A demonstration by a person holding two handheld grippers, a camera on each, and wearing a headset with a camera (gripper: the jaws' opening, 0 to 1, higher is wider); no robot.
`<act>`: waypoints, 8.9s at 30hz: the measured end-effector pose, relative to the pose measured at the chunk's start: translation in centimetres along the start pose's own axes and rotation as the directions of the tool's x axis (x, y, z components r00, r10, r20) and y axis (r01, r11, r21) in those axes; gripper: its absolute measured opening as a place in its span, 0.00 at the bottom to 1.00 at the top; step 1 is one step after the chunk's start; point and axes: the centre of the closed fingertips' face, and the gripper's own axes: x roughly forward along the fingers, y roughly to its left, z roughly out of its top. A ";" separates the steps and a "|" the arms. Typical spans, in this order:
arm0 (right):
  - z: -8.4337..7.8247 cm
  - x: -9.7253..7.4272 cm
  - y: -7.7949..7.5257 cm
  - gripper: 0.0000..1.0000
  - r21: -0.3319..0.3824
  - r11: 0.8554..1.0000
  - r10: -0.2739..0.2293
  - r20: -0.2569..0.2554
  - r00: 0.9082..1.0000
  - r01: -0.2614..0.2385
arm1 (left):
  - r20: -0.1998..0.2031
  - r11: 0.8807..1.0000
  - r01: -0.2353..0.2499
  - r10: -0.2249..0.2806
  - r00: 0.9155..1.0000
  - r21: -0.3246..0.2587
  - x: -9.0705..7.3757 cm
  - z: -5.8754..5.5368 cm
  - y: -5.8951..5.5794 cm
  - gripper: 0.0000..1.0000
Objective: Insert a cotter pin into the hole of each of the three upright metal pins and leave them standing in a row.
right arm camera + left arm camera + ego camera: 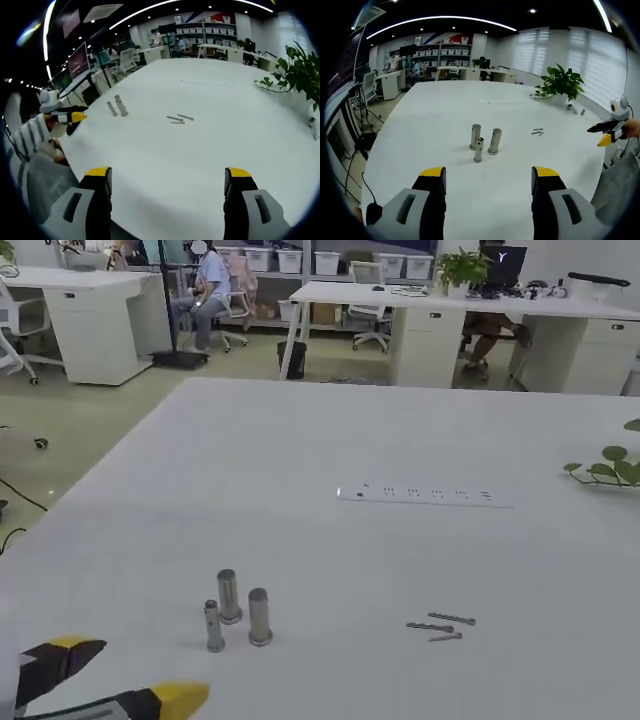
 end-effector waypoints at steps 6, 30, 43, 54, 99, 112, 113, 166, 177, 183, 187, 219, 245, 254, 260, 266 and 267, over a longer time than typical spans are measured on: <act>-0.2 0.0 -0.3 0.94 0.000 1.000 -0.015 -0.011 1.000 0.015 | 0.017 1.000 0.012 -0.011 1.000 -0.016 0.8 0.3 0.5 0.65; -1.7 0.2 0.1 0.94 0.010 1.000 -0.022 -0.055 0.998 0.023 | 0.002 0.993 -0.010 0.010 1.000 0.114 5.9 0.8 1.8 0.51; -2.5 0.4 0.8 0.94 -0.005 1.000 -0.002 -0.076 0.997 0.002 | -0.002 0.985 -0.049 0.050 0.999 0.167 7.7 0.5 2.2 0.38; -2.8 0.4 0.8 0.94 0.014 1.000 0.003 -0.077 0.997 -0.002 | 0.027 0.989 -0.071 0.068 0.997 0.127 8.3 1.0 2.6 0.26; -3.4 1.0 1.8 0.94 0.017 0.999 0.046 -0.092 0.995 -0.045 | -0.033 0.989 -0.113 0.116 0.993 0.091 8.8 0.7 1.8 0.07; -2.7 0.4 1.4 0.94 0.019 0.999 0.038 -0.051 0.998 -0.037 | 0.012 0.980 0.048 -0.051 0.999 0.194 6.5 2.8 -1.9 0.07; -2.6 0.4 1.4 0.94 0.019 0.999 0.038 -0.048 0.998 -0.037 | 0.012 0.976 0.073 -0.077 0.997 0.205 6.4 2.9 -2.5 0.07; -2.5 0.3 1.8 0.96 0.047 0.997 0.059 -0.027 0.998 -0.058 | -0.326 0.585 0.651 -0.570 0.754 0.484 7.6 -4.4 -18.5 0.07; -2.5 0.5 2.1 0.95 0.049 0.997 0.069 -0.031 0.997 -0.067 | -0.306 0.604 0.645 -0.573 0.760 0.469 7.5 -4.7 -18.4 0.07; -2.5 0.6 2.2 0.95 0.044 0.996 0.074 -0.035 0.997 -0.073 | -0.305 0.594 0.643 -0.574 0.760 0.484 7.5 -4.8 -18.5 0.07; -2.5 0.6 2.3 0.95 0.042 0.996 0.077 -0.039 0.996 -0.076 | -0.304 0.590 0.635 -0.567 0.765 0.498 7.4 -4.8 -18.4 0.07; -3.4 1.2 3.1 0.95 0.023 0.993 0.114 -0.087 0.990 -0.112 | -0.193 0.728 0.605 -0.575 0.795 0.323 3.6 -3.8 -16.1 0.68; -2.6 1.1 3.3 0.95 0.007 0.991 0.134 -0.089 0.987 -0.134 | -0.135 0.832 0.512 -0.494 0.859 0.214 1.2 -4.4 -13.4 0.99; -1.2 1.2 3.4 0.95 -0.024 0.990 0.135 -0.082 0.987 -0.138 | -0.096 0.863 0.470 -0.460 0.883 0.184 1.4 -4.8 -12.9 0.99; 0.3 1.5 2.7 0.95 -0.064 0.989 0.130 -0.080 0.988 -0.135 | -0.073 0.870 0.467 -0.461 0.884 0.156 1.1 -4.6 -12.9 0.99; 2.8 1.7 1.9 0.95 -0.097 0.986 0.131 -0.050 0.990 -0.135 | -0.050 0.896 0.429 -0.426 0.903 0.112 1.3 -4.5 -12.2 0.99; 3.2 1.8 1.7 0.94 -0.105 0.985 0.131 -0.049 0.990 -0.135 | -0.047 0.896 0.430 -0.427 0.903 0.110 1.3 -4.5 -12.2 0.99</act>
